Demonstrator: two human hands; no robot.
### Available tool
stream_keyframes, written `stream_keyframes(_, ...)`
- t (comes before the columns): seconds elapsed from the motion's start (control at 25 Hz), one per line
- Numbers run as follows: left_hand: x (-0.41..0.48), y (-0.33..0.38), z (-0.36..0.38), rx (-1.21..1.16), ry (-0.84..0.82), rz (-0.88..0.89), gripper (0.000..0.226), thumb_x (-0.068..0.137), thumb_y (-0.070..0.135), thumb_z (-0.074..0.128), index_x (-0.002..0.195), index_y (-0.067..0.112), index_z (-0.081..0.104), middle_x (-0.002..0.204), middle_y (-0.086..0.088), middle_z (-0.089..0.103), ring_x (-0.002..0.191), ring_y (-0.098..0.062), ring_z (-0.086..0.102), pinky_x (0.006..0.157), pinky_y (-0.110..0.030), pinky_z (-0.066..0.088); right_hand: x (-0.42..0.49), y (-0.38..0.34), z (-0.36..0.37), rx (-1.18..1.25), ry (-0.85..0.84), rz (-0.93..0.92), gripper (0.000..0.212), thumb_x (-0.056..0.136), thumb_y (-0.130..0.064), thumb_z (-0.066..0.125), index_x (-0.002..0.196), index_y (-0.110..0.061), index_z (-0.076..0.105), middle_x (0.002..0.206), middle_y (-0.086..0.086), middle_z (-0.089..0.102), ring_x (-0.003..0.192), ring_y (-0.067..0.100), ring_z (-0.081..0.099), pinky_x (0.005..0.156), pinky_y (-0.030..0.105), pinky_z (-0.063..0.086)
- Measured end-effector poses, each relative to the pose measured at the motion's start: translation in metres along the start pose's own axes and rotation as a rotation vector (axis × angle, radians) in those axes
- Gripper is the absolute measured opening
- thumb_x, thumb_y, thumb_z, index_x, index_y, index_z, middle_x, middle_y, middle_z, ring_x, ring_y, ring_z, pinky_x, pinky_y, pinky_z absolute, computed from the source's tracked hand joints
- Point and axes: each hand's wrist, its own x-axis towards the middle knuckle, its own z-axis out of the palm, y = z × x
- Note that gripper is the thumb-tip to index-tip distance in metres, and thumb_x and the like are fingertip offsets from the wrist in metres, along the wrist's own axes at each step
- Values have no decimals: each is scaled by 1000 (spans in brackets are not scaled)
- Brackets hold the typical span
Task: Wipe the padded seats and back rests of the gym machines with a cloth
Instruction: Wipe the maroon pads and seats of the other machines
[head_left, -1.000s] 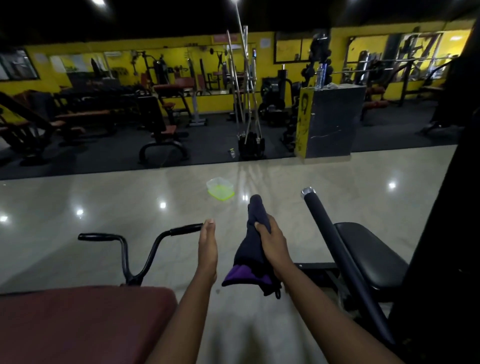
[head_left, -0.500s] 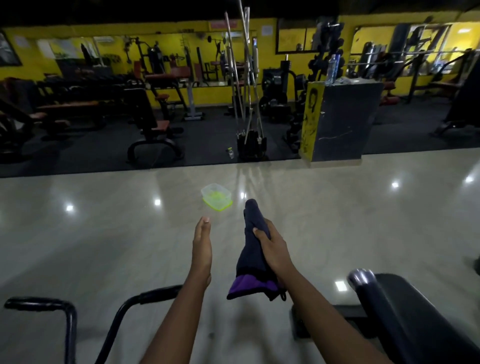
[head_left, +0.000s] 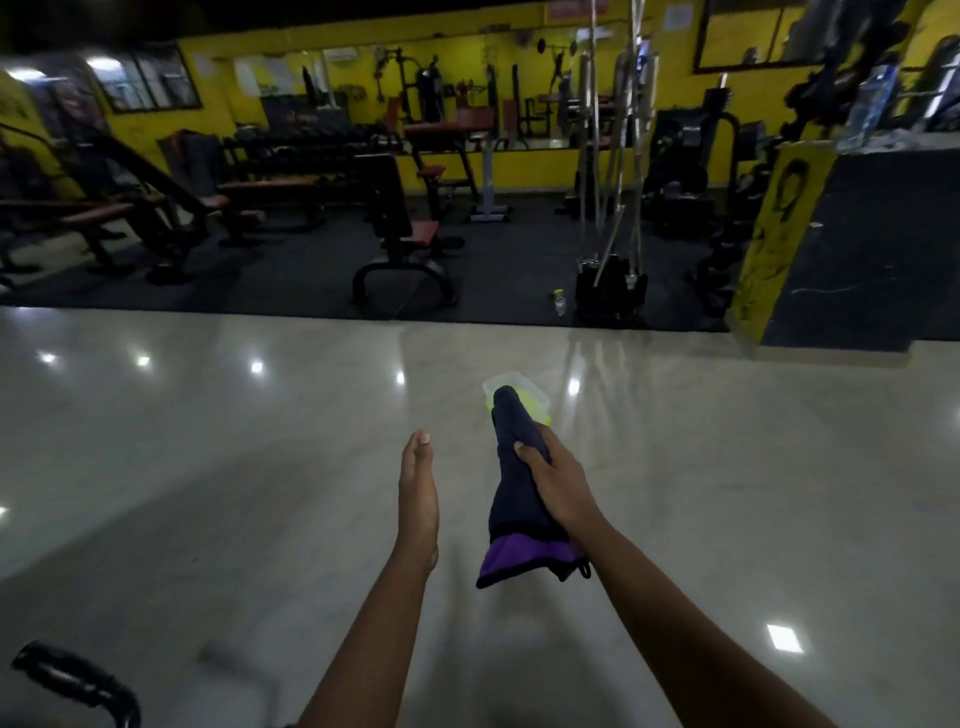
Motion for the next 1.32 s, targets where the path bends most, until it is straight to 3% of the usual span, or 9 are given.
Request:
stream_keyframes(0.24, 129, 14, 2, -67, 213, 10, 52, 99, 41, 32, 147, 22, 29, 152, 3, 33, 139, -12, 29, 110, -28, 20, 165, -6, 39, -38, -182, -42, 34, 96, -19, 47, 130, -19, 48, 113, -5, 56, 107, 17, 54, 87, 24, 39)
stream_keyframes(0.56, 281, 23, -65, -137, 508, 58, 53, 99, 39, 32, 148, 22, 23, 154, 3, 28, 141, -12, 26, 109, -27, 19, 332, -12, 172, -50, -493, -56, 37, 97, -22, 45, 135, -18, 44, 117, 0, 54, 104, 16, 51, 83, 25, 39)
stream_keyframes(0.72, 377, 42, -136, -152, 667, 81, 53, 99, 39, 33, 148, 23, 23, 153, 2, 29, 140, -14, 27, 110, -29, 20, 420, -31, 277, -34, -617, -72, 37, 98, -21, 44, 135, -16, 43, 114, -1, 52, 100, 13, 49, 78, 20, 41)
stream_keyframes(0.92, 497, 80, -236, -132, 804, 96, 52, 99, 39, 32, 148, 22, 26, 153, 2, 31, 140, -14, 28, 112, -31, 19, 520, -63, 418, -60, -736, -129, 38, 98, -23, 43, 136, -17, 41, 119, 2, 53, 100, 14, 48, 83, 25, 39)
stream_keyframes(1.2, 620, 103, -363, -178, 976, 131, 52, 99, 39, 35, 148, 24, 24, 152, 1, 32, 140, -17, 29, 106, -29, 21, 614, -102, 603, 6, -882, -223, 33, 97, -20, 47, 130, -15, 48, 105, -5, 53, 99, 14, 51, 67, 14, 38)
stream_keyframes(1.32, 691, 113, -436, -156, 1090, 175, 52, 98, 40, 35, 147, 23, 26, 152, 0, 33, 139, -17, 30, 112, -35, 21, 668, -118, 704, 33, -995, -249, 32, 97, -22, 47, 129, -17, 49, 106, -6, 54, 97, 11, 51, 75, 17, 39)
